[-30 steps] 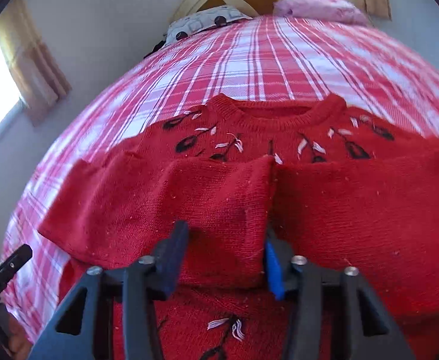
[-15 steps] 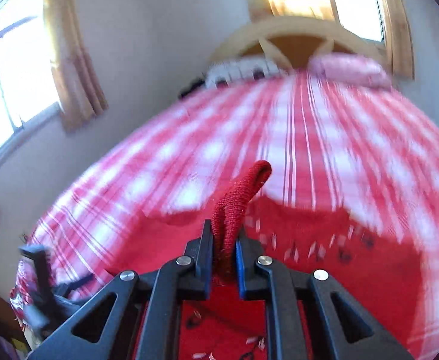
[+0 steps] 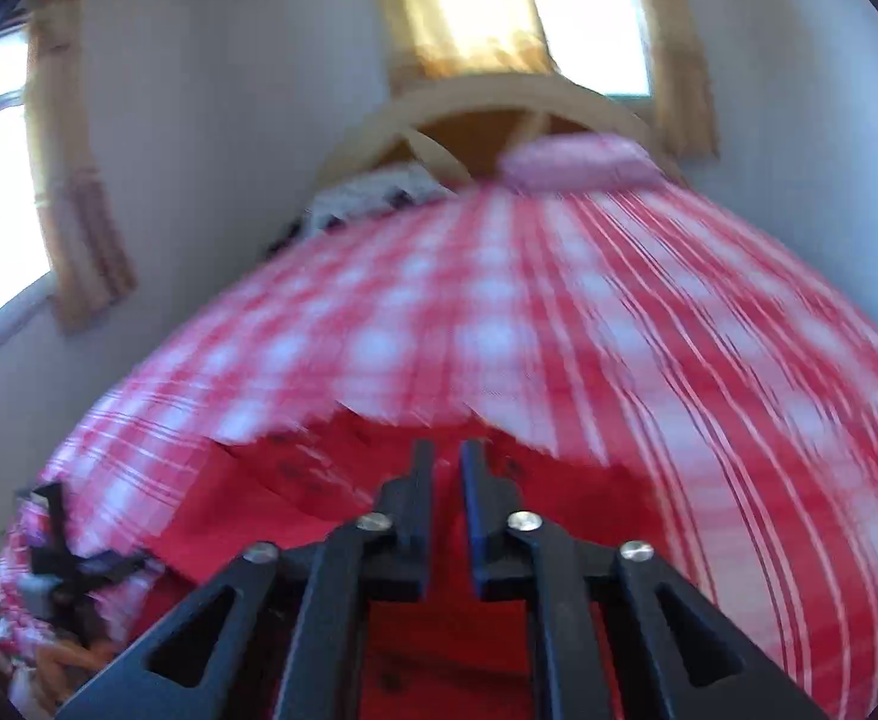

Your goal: Fold small clothes

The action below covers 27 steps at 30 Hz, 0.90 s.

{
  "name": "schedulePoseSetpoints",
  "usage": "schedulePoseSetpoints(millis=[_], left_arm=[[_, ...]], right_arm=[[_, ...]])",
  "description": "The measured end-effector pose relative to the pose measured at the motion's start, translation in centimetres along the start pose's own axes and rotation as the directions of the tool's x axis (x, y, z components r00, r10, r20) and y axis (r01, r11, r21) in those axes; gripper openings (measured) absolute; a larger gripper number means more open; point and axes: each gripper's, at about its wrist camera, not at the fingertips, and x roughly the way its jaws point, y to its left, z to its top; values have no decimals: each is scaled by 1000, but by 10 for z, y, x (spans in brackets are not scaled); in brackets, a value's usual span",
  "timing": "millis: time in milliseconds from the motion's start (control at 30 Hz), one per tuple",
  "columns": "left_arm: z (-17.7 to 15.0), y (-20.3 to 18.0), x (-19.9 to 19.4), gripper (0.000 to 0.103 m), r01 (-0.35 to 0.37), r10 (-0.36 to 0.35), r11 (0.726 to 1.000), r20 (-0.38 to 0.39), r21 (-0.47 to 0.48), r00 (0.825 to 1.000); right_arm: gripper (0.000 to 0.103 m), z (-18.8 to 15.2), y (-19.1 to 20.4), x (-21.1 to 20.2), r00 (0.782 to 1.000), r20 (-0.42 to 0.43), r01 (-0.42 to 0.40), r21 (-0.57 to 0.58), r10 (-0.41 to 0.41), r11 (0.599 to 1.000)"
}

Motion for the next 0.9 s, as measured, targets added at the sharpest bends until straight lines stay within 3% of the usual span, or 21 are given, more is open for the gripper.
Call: schedulePoseSetpoints(millis=[167,367,433,500,533,700,733,800,833,900], left_arm=[[0,-2,-1,92,-7,7,1000,-2,14,1000],[-5,-6,-5,92,-11,9,998,23,60,1000],[-5,-6,-5,92,-12,11,999,20,53,1000],[-6,-7,-7,92,-19,18,998,23,54,1000],[-6,-6,-8,92,-23,21,998,25,53,999],[-17,-4,-26,92,-2,-1,995,28,104,1000],[-18,-2,-30,92,0,-4,994,37,111,999],[-17,2,-37,92,-1,-6,994,57,112,998],[-16,3,-41,92,0,-8,994,71,110,997],[-11,6,-49,92,4,-13,996,100,92,995]], right_arm=[[6,-51,-45,31,990,-139,46,109,-31,993],[7,-48,-55,11,992,-77,-85,216,104,973],[20,-40,-45,16,985,-94,-125,197,146,972],[69,-37,-36,27,981,-116,-135,187,158,973],[72,-37,-32,33,980,-118,-139,181,162,974],[68,-46,-12,61,970,-180,-139,127,161,982],[62,-47,-5,63,975,-178,-122,79,134,989],[21,-45,7,69,977,-200,-77,-9,74,997],[14,-44,11,72,973,-217,-88,-32,79,996],[10,-40,15,70,971,-225,-92,-65,75,994]])
